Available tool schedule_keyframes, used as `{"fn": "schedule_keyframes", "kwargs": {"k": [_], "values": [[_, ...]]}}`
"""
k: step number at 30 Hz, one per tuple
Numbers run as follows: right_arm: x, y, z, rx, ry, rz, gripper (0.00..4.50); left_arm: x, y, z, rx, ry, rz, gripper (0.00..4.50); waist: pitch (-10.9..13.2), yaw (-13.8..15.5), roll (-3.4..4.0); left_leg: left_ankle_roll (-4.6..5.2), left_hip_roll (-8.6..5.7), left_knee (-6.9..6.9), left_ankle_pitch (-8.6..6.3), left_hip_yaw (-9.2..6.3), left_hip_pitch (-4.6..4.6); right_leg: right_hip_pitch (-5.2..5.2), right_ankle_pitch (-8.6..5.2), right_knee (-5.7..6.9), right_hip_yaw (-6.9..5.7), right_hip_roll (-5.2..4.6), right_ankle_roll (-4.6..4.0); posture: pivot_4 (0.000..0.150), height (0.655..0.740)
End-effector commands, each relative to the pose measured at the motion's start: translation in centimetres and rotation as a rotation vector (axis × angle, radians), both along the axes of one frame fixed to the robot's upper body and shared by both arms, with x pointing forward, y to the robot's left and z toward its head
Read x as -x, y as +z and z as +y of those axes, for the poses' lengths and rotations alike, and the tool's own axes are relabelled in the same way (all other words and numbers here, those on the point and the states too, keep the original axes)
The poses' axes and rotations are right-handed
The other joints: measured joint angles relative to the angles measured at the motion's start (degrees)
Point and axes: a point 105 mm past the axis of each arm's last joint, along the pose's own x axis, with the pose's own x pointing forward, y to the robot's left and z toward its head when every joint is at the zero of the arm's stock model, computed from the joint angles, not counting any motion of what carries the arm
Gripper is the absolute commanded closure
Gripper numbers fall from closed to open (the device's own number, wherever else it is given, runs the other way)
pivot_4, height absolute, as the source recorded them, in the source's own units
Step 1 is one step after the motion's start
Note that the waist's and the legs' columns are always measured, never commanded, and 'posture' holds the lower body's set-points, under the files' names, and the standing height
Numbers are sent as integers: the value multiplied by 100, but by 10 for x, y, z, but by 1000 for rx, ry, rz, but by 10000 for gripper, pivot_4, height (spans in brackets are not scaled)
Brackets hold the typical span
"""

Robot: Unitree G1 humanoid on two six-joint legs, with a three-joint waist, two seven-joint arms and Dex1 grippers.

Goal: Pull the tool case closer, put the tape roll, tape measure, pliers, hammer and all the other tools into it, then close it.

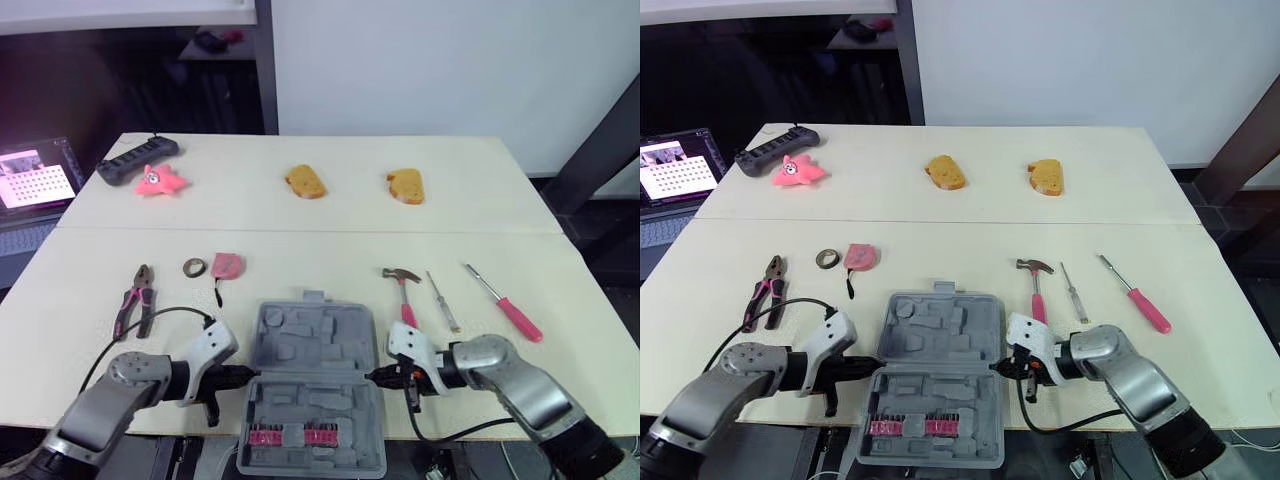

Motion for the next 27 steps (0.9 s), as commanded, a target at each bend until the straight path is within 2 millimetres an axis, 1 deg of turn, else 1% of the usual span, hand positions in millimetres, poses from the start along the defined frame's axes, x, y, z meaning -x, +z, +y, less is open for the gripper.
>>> {"fn": "schedule_keyframes", "kwargs": {"k": [1,4,6,7,10,11,14,15,16,17,20,22,23,25,27], "values": [[-3,8,-32,16,-57,-9,44713,-9,6,42,-66,98,-54,45000,0,6,0,0,0,0,0,0,0,0,0,0,0,0,0,1500,7377],[-1,31,-36,-122,-78,-12,44713,-13,21,57,-29,119,-133,45000,6,7,-6,0,0,0,0,0,-4,-4,-1,0,0,0,-1,1500,7377],[-1,45,-43,-184,-96,-32,44713,-10,32,65,18,124,-156,45000,8,-8,-6,0,1,-1,0,1,-6,-7,0,0,1,0,-1,1500,7377],[1,51,-48,-206,-107,-36,42214,-8,38,70,38,134,-166,42446,9,-4,-6,0,1,-1,0,3,-6,-7,0,0,3,0,-1,1500,7377],[1,63,-70,-246,-172,-55,32089,-4,49,88,75,178,-207,32305,10,5,-5,0,1,-1,0,5,-8,-7,0,0,2,-1,0,1500,7377],[-2,65,-83,-243,-219,-84,26012,-2,53,98,79,206,-232,25945,10,7,-5,0,1,-1,0,5,-8,-8,0,0,2,-1,0,1500,7377],[-8,73,-130,-221,-359,-178,11604,14,57,136,57,284,-291,10546,11,2,-8,0,0,1,0,9,-8,-7,-2,-4,3,-2,-4,1500,7377],[-8,76,-144,-215,-397,-204,7335,20,59,150,54,327,-312,6698,12,-1,-6,0,0,0,0,12,-8,-8,-2,-6,4,-3,-5,1500,7377],[-9,79,-156,-212,-435,-230,1104,25,62,167,47,388,-341,349,13,-4,-6,0,0,-2,0,17,-8,-11,-3,-8,8,-5,-6,1500,7377],[-10,82,-164,-209,-460,-251,377,29,65,180,37,432,-366,73,13,-9,-6,1,0,-3,-1,19,-8,-13,-3,-8,9,-5,-6,1500,7377],[-12,87,-187,-220,-534,-292,377,41,77,222,19,613,-466,73,13,-19,-7,1,2,-5,-1,20,-6,-18,-3,-7,10,-1,-10,1500,7377],[-15,88,-195,-246,-566,-305,377,48,83,238,28,697,-516,73,13,-21,-7,1,2,-5,-1,22,-6,-19,-6,-8,12,-3,-15,1500,7377],[-16,88,-196,-257,-573,-307,377,51,84,242,34,718,-526,73,13,-19,-6,1,2,-6,-1,26,-6,-19,-7,-8,13,-5,-14,1500,7377],[-24,97,-191,-343,-591,-305,377,56,84,244,42,742,-527,73,15,-20,-2,1,2,-7,-1,31,-6,-21,-7,-8,17,-6,-14,1500,7377],[-33,108,-180,-405,-571,-310,377,57,85,241,41,729,-530,73,15,-17,-1,1,2,-9,-1,32,-6,-22,-6,-6,19,-5,-14,1500,7377]]}}
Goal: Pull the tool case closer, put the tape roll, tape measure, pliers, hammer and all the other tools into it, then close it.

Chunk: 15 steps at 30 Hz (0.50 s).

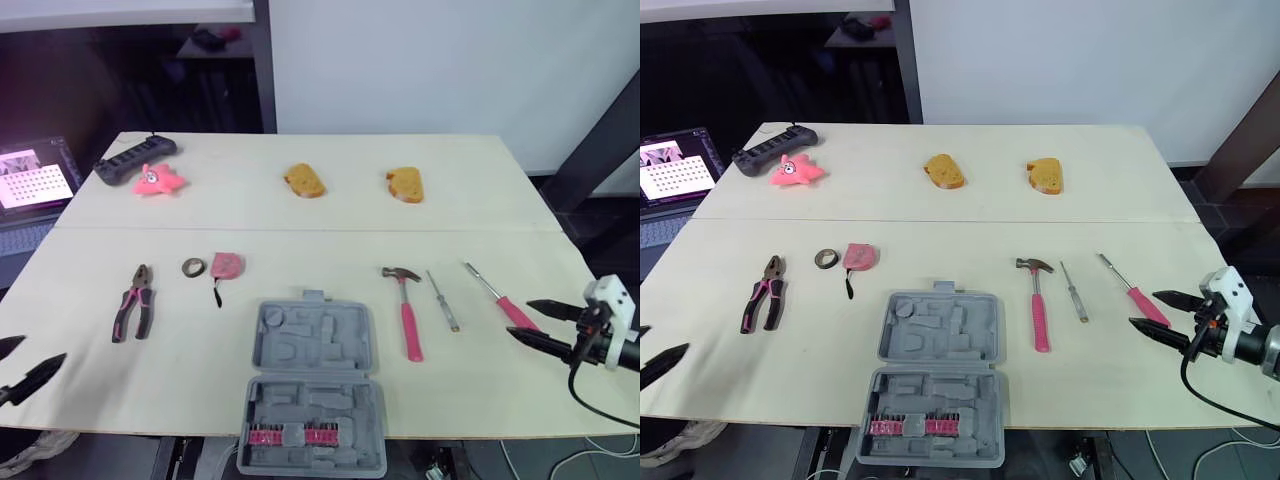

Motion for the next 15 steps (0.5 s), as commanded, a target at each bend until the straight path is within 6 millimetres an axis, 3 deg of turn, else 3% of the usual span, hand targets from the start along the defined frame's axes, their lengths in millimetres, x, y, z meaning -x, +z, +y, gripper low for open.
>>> {"fn": "schedule_keyframes", "kwargs": {"k": [1,4,7,9,12,15], "values": [[-16,30,21,-83,61,-79,377,-2,15,-4,-27,-13,-58,73,0,-4,1,0,0,0,0,0,1,0,0,2,0,1,0,1500,7377],[-25,42,49,-128,149,-65,377,-6,20,-12,-37,-28,-74,73,1,4,3,0,1,0,0,1,1,-2,1,5,3,1,1,1500,7377],[-33,60,95,-169,316,-44,377,-11,25,-28,-64,-35,-81,73,1,5,5,0,3,-1,0,-1,-1,-2,1,5,3,3,1,1500,7377],[-36,68,112,-158,370,-42,377,-15,26,-34,-62,-16,-85,73,2,4,5,0,2,-2,0,4,-1,-3,2,3,7,0,3,1500,7377],[-36,73,140,-45,493,-19,377,-22,23,-47,-53,-4,-61,73,3,19,4,0,3,-1,0,3,-3,-6,2,4,6,3,4,1500,7377],[-31,83,178,76,694,-36,377,-40,17,-76,-14,-2,-41,73,7,17,12,0,0,1,0,5,-7,-8,2,1,6,-3,4,1500,7377]]}}
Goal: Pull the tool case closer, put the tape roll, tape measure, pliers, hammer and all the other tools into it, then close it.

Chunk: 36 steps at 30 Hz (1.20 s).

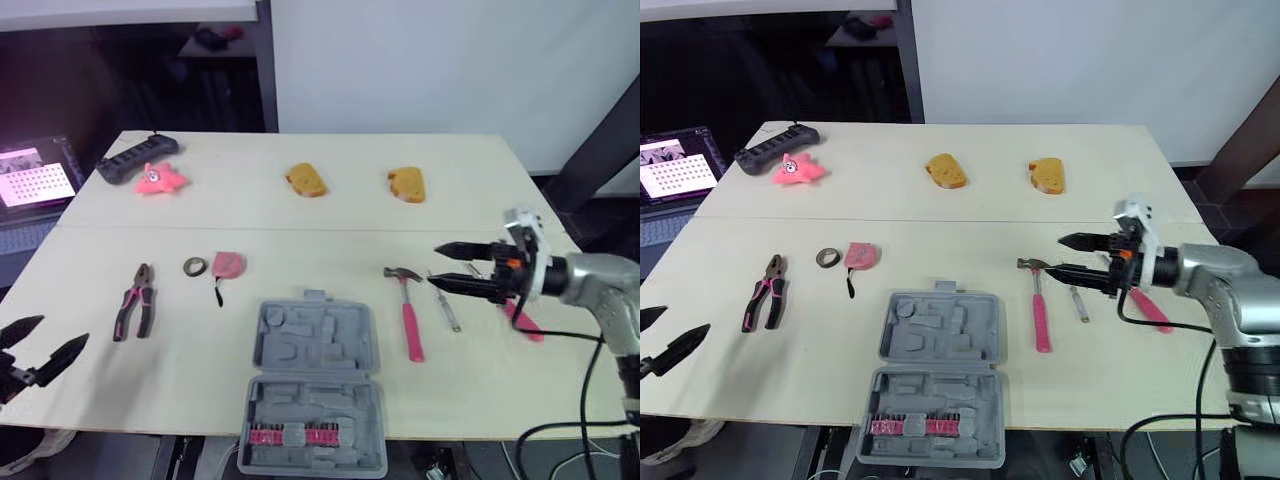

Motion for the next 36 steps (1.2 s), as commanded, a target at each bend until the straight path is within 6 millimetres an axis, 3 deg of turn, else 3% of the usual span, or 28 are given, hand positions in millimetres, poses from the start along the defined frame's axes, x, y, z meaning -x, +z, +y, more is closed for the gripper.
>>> {"fn": "schedule_keyframes", "kwargs": {"k": [1,5,8,10,16,22,26,36], "values": [[8,21,42,84,209,-93,377,-19,-2,-32,34,-9,15,73,3,-1,3,0,-2,2,0,0,0,0,0,0,0,-1,1,1500,7377],[5,40,70,76,275,-204,377,-39,1,-56,60,-1,1,73,3,4,-9,0,2,0,0,-5,-2,-3,9,3,-2,6,15,1500,7377],[4,44,78,87,273,-254,377,-56,-1,-76,81,-34,15,73,2,27,-10,0,0,1,0,-12,-11,-4,12,2,-10,4,21,1500,7377],[1,44,82,102,246,-301,377,-70,0,-78,59,-32,23,73,2,33,-10,0,-3,2,0,-15,-12,-3,13,2,-12,1,22,1500,7377],[6,46,79,124,199,-312,377,-122,5,-90,88,-49,60,73,2,41,-10,-1,-2,11,1,-31,-15,-3,15,11,-25,8,21,1500,7377],[7,42,74,155,113,-334,377,-150,-12,-94,50,-115,204,73,2,-2,-9,-1,-2,2,1,-33,-19,-12,19,13,-27,8,27,1500,7377],[10,42,69,164,81,-334,0,-168,-16,-95,-25,-149,233,17539,2,5,-9,-1,-2,1,2,-44,-36,-21,18,16,-37,8,26,1500,7377],[14,47,54,189,8,-355,0,-192,-29,-104,-130,-193,237,17539,2,53,-9,-2,-3,16,3,-52,-79,-53,20,17,-47,7,28,1500,7377]]}}
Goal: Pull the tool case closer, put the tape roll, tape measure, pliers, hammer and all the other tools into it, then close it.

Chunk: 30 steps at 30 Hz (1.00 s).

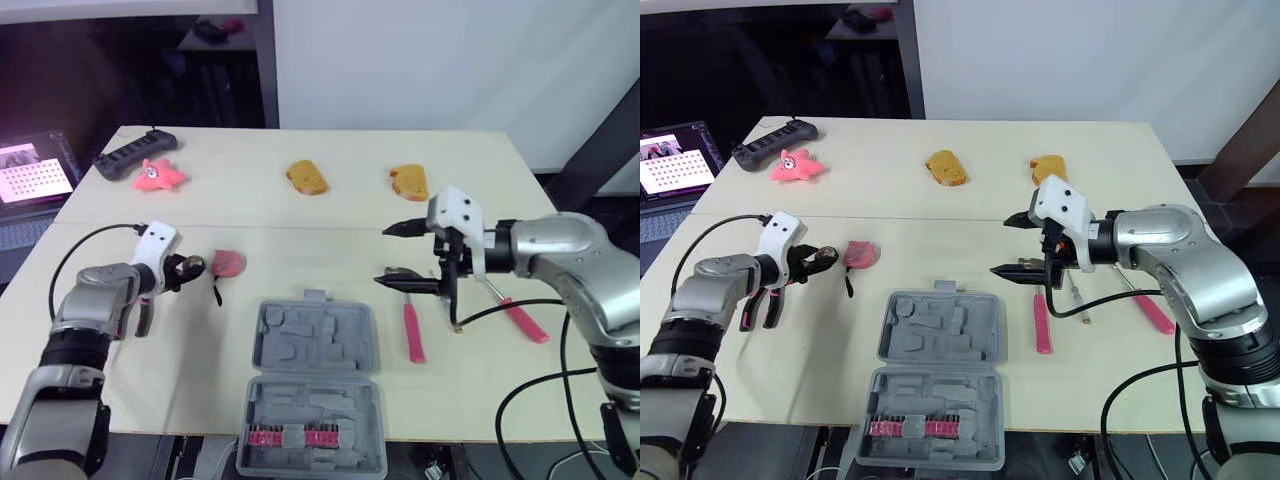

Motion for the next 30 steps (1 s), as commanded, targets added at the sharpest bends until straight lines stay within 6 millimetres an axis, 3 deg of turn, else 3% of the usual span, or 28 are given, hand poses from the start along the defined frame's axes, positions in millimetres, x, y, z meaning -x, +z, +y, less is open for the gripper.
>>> {"fn": "schedule_keyframes", "kwargs": {"k": [1,11,14,16,18,26,29,30], "values": [[5,17,-3,-16,-18,-63,0,-9,4,1,-43,-2,-34,17539,0,17,0,0,0,2,0,0,-2,-1,0,0,0,0,0,1500,7377],[8,19,-6,9,-36,-93,0,-19,-12,-5,-69,4,-7,17539,-1,97,2,-1,-1,8,2,-3,1,-1,1,12,-1,1,0,1500,7377],[8,20,-6,10,-40,-101,0,-22,-11,-4,-53,16,-5,25369,-1,100,2,-4,-1,9,5,-3,1,-1,1,14,-1,2,0,1500,7377],[8,22,-5,8,-39,-104,0,-23,-5,0,-48,27,-15,34985,-2,91,1,-5,-1,9,5,-3,1,-1,1,15,-1,2,1,1500,7377],[8,22,-5,10,-35,-105,0,-23,4,5,-45,31,-31,44534,-2,88,1,-5,-1,8,5,-4,1,-1,1,15,-1,2,1,1500,7377],[12,22,-1,2,-4,-87,0,-6,63,1,-50,-75,-98,44534,-1,98,1,-6,-1,3,6,-6,-7,-10,1,16,-3,1,0,1500,7377],[13,20,0,2,3,-76,0,7,86,-27,30,-178,-85,44534,-1,124,1,-7,-1,6,6,-7,-7,-8,2,17,-5,-1,0,1500,7377],[13,18,1,1,9,-67,0,17,92,-49,16,-285,-71,44534,-1,128,1,-7,-1,9,6,-8,-7,-5,1,17,-8,-2,1,1500,7377]]}}
